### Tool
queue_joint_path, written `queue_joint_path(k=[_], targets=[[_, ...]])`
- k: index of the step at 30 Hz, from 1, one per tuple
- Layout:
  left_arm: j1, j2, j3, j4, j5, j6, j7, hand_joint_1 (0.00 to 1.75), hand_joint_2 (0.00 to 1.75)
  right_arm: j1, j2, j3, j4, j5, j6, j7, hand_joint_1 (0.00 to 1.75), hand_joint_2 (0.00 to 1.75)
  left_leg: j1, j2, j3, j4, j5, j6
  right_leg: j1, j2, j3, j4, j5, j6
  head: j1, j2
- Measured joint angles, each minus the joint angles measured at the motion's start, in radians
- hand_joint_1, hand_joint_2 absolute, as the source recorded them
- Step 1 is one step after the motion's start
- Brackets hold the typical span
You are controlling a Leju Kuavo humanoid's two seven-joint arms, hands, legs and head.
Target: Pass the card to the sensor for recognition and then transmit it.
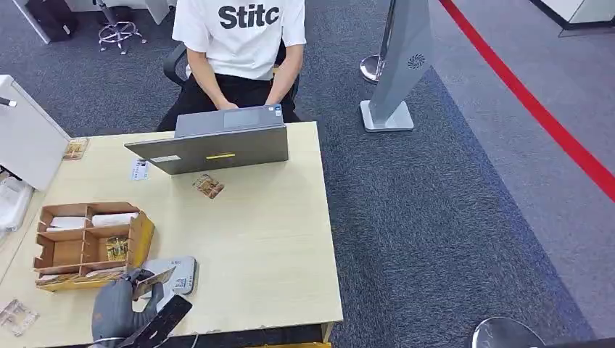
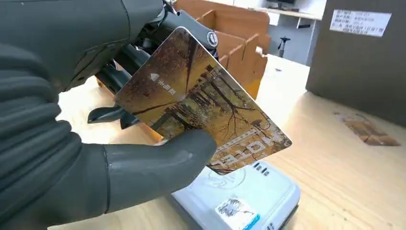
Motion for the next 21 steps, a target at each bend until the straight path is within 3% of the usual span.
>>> queue_joint_path(k=[21], targets=[[-0.013,-0.009,0.011,0.071,0.000,0.006,0.000,1.75,1.75,0.000,-0.002,0.000,0.000,0.002,0.001,0.000,0.00,1.75,0.000,0.000,0.000,0.000,0.000,0.000,0.000,0.000,0.000,0.000,0.000,0.000,0.000,0.000]])
